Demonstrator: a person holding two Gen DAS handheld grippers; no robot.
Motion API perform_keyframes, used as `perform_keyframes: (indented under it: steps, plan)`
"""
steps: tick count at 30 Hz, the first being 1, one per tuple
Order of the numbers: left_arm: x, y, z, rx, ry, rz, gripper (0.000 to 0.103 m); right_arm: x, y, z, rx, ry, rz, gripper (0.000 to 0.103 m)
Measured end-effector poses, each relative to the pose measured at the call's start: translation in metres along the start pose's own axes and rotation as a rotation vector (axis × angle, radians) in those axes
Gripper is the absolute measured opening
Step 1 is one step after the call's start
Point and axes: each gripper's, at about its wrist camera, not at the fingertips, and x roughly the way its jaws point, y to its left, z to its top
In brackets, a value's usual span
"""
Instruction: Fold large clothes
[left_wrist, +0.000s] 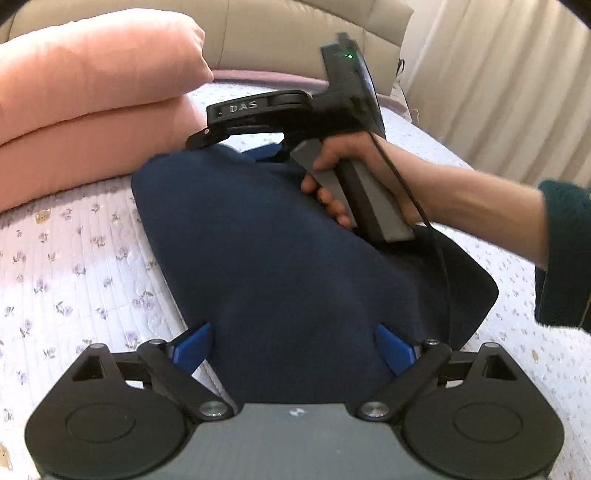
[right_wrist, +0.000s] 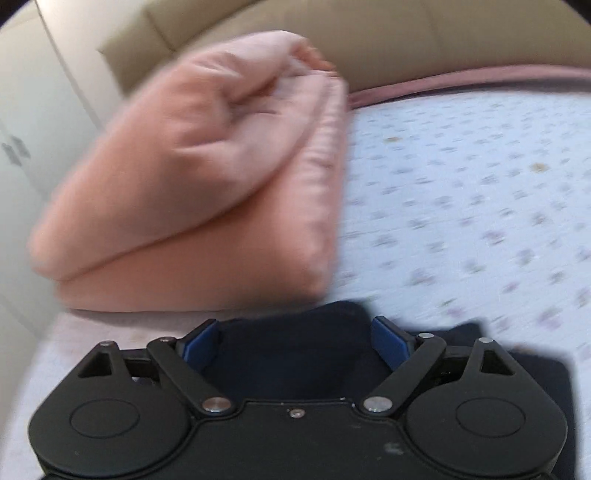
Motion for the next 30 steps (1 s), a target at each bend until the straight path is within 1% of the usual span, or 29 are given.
perform_keyframes:
  steps: [1,3,4,6,7,9,10,11,12,13,15,16,17,18,19,20,21,22,23,25,26,28,29,30]
  plan:
    - [0.000,-0.002,0.000,0.008,0.001,0.006,0.096,0.008,0.002,0.003,-0.007,0.012,-0.075,0.103]
    - [-0.001,-0.003,0.000,-0.003,0.002,0.013,0.097,0.021,0.003,0.009,-0.001,0.035,-0.126,0.103]
    - [-0.003,-0.003,-0.001,-0.015,0.006,0.014,0.097,0.021,0.001,0.009,-0.002,0.042,-0.136,0.103]
    - [-0.005,-0.003,-0.005,-0.034,0.022,0.007,0.098,0.013,-0.005,0.013,0.021,0.028,-0.199,0.103]
    - [-0.006,-0.001,-0.007,-0.044,0.033,-0.003,0.099,0.000,-0.011,0.012,0.041,0.015,-0.191,0.103]
    - [-0.004,0.005,-0.012,-0.074,0.058,-0.032,0.099,-0.038,-0.010,0.013,0.057,-0.028,-0.107,0.103]
    - [-0.001,0.009,-0.016,-0.110,0.078,-0.055,0.100,-0.054,-0.005,0.013,0.029,-0.047,-0.086,0.103]
    - [0.002,0.013,-0.019,-0.154,0.101,-0.083,0.100,-0.072,0.002,0.011,-0.028,-0.072,-0.073,0.103]
    - [0.006,0.018,-0.021,-0.189,0.115,-0.105,0.100,-0.091,0.011,0.006,-0.117,-0.101,-0.065,0.103]
    - [0.008,0.020,-0.023,-0.205,0.116,-0.117,0.101,-0.102,0.018,0.000,-0.186,-0.111,-0.062,0.103]
    - [0.008,0.018,-0.024,-0.179,0.121,-0.116,0.101,-0.113,0.027,-0.019,-0.351,-0.099,-0.072,0.103]
    - [0.008,0.014,-0.023,-0.155,0.136,-0.115,0.101,-0.108,0.024,-0.030,-0.427,-0.061,-0.107,0.102]
    - [0.011,0.009,-0.024,-0.113,0.169,-0.112,0.101,-0.092,0.012,-0.040,-0.482,0.001,-0.223,0.102]
    - [0.016,0.003,-0.025,-0.053,0.199,-0.096,0.101,-0.078,-0.008,-0.046,-0.486,0.047,-0.351,0.103]
    - [0.018,-0.010,-0.030,0.058,0.216,-0.055,0.099,-0.075,-0.037,-0.048,-0.394,0.057,-0.358,0.103]
    - [0.020,-0.025,-0.036,0.177,0.232,0.001,0.099,-0.083,-0.069,-0.044,-0.187,0.051,-0.287,0.103]
    - [0.020,-0.042,-0.044,0.299,0.236,0.059,0.100,-0.092,-0.086,-0.043,-0.031,0.041,-0.279,0.103]
    - [0.015,-0.051,-0.047,0.334,0.225,0.069,0.092,-0.103,-0.093,-0.044,0.036,0.021,-0.265,0.103]
    - [0.008,-0.053,-0.046,0.306,0.241,0.021,0.089,-0.115,-0.087,-0.046,-0.004,0.004,-0.252,0.102]
    - [-0.002,-0.045,-0.038,0.212,0.269,-0.028,0.089,-0.134,-0.063,-0.050,-0.157,-0.008,-0.247,0.102]
    - [-0.010,-0.038,-0.031,0.155,0.271,-0.051,0.089,-0.142,-0.052,-0.052,-0.213,-0.015,-0.224,0.102]
    - [-0.023,-0.023,-0.017,0.054,0.264,-0.083,0.092,-0.155,-0.034,-0.054,-0.257,-0.011,-0.144,0.102]
    - [-0.030,-0.015,-0.010,0.001,0.258,-0.104,0.094,-0.156,-0.027,-0.056,-0.264,0.005,-0.097,0.102]
    - [-0.036,-0.007,-0.001,-0.043,0.232,-0.136,0.096,-0.158,-0.020,-0.061,-0.275,0.030,-0.056,0.102]
